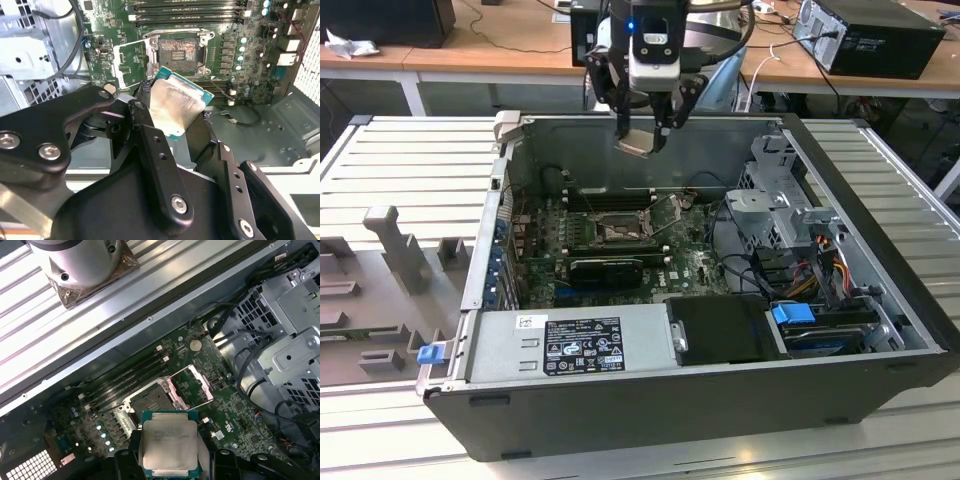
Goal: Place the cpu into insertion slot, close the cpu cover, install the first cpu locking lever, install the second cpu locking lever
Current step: 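Place the cpu into insertion slot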
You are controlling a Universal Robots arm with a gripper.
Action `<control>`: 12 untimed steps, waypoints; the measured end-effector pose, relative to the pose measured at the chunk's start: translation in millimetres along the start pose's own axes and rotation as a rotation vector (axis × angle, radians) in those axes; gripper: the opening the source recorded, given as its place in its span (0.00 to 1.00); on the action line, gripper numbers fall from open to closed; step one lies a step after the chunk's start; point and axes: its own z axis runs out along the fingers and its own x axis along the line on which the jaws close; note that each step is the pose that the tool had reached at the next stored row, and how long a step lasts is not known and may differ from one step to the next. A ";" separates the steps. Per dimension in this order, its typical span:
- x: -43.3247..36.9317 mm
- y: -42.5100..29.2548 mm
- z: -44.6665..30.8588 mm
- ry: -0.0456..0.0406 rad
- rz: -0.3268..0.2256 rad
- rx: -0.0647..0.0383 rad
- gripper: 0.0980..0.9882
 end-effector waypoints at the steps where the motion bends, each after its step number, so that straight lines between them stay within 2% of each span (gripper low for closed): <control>1: 0.0 0.0 0.3 -0.0028 0.031 -0.001 0.48; 4: 0.0 -0.1 1.3 -0.0082 0.094 -0.002 0.48; 12: -0.1 -0.4 4.3 -0.0172 0.196 -0.003 0.48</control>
